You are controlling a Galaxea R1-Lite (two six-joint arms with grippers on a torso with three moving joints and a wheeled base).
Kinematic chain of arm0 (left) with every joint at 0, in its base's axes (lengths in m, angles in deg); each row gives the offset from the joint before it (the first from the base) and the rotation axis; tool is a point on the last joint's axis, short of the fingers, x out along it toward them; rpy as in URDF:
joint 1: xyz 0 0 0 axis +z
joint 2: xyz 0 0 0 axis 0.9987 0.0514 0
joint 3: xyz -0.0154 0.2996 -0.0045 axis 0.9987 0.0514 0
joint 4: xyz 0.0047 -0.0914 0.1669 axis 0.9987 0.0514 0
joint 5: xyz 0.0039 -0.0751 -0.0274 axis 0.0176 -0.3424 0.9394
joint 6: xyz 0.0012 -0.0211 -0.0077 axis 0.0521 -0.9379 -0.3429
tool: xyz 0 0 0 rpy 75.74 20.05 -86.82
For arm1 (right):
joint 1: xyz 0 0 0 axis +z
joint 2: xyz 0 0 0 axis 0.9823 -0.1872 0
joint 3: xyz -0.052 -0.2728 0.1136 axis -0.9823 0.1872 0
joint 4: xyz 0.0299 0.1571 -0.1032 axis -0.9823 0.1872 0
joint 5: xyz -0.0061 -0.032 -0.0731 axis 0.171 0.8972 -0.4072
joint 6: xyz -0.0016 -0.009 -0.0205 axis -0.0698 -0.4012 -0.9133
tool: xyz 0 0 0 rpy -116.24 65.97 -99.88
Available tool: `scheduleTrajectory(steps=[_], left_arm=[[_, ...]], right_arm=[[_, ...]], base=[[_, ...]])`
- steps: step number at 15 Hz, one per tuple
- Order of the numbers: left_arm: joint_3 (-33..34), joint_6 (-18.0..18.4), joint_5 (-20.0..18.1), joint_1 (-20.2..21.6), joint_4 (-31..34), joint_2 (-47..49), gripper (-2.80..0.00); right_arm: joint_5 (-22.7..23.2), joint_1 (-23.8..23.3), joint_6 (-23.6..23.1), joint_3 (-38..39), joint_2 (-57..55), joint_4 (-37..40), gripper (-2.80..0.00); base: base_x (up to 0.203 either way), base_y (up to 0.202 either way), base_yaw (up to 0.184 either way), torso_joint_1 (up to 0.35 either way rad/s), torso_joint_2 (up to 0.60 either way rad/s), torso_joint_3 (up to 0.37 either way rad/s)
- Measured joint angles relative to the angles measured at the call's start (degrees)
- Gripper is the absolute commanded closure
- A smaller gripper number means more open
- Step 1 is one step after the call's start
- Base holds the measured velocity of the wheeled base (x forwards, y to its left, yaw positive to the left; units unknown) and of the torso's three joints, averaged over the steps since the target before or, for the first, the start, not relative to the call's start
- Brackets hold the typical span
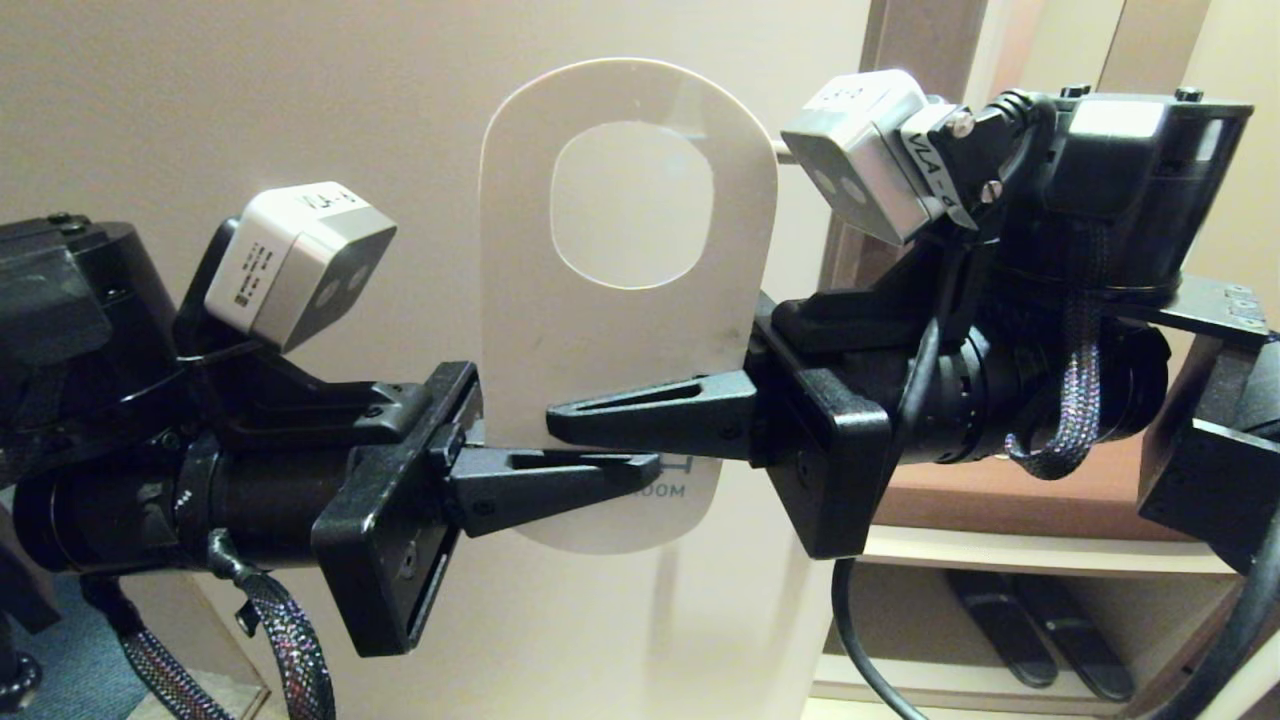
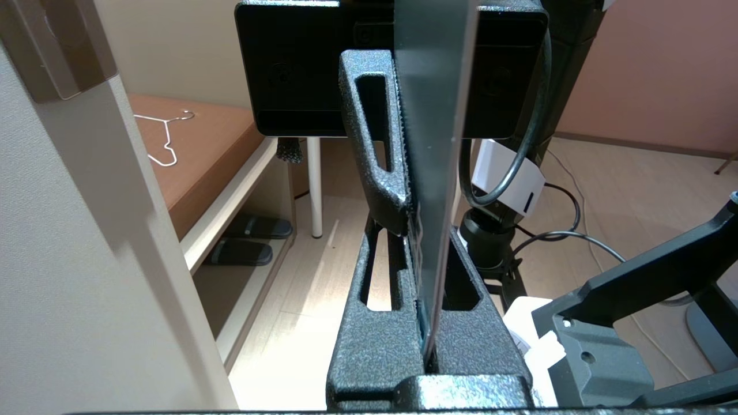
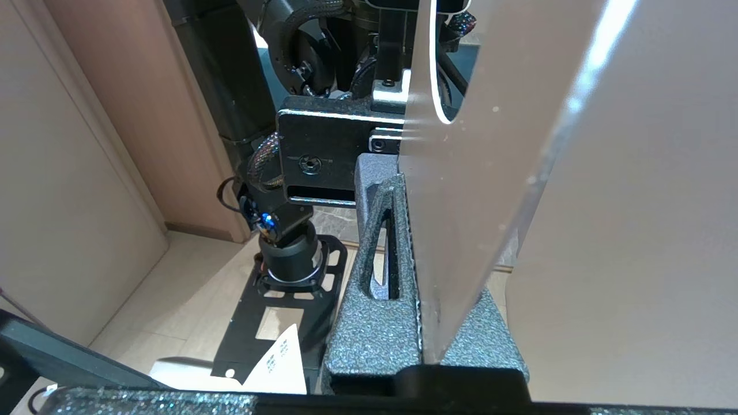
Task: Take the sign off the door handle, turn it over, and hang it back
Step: Hand it to the other hand
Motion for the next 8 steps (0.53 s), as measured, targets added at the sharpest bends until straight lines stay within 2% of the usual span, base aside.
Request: scheduleTrajectory(steps=[2,3,8], left_arm=[[0.1,0.0,0.0,0.0,0.0,-0.2,0.00],[0.2,0.0,-0.1,-0.1,0.0,-0.3,-2.80],[0.5,-0.2,-0.1,-0.1,-0.1,-0.8,-2.80]], right_arm=[[0.0,0.0,0.0,0.0,0.0,0.0,0.00],[0.0,0.0,0.0,0.0,0.0,0.0,0.00],[0.0,0.0,0.0,-0.1,0.0,0.0,0.00]], base=[[0.000,0.000,0.000,0.000,0.00,0.000],[0.000,0.000,0.000,0.000,0.00,0.000],[0.000,0.000,0.000,0.000,0.00,0.000]])
